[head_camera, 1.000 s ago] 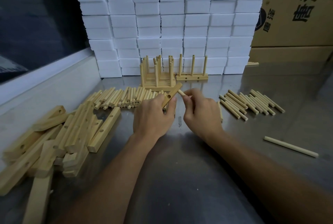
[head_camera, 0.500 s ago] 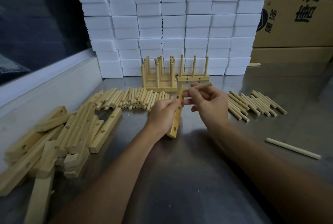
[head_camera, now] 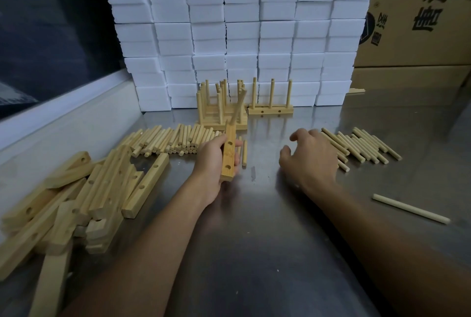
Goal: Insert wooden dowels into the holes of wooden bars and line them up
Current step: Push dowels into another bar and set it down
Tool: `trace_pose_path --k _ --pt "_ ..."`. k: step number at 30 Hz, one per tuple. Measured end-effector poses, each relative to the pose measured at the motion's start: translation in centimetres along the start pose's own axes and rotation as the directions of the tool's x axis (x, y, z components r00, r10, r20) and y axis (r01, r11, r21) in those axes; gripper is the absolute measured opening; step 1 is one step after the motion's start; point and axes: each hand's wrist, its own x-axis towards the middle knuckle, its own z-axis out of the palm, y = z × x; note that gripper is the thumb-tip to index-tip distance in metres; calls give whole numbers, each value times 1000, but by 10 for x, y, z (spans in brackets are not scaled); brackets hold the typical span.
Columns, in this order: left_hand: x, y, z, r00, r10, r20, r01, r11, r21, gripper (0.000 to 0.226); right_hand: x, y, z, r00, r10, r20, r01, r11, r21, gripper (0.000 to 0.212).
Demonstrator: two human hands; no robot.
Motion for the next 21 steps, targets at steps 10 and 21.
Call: trace_pose_path --k 10,21 --pt "-1 3 0 999 -35 -15 33 996 -86 39 1 2 2 997 38 67 -36 999 -35 31" --pt "-1 3 5 994 -77 -80 64 987 -146 46 3 2 1 989 -19 144 6 996 86 52"
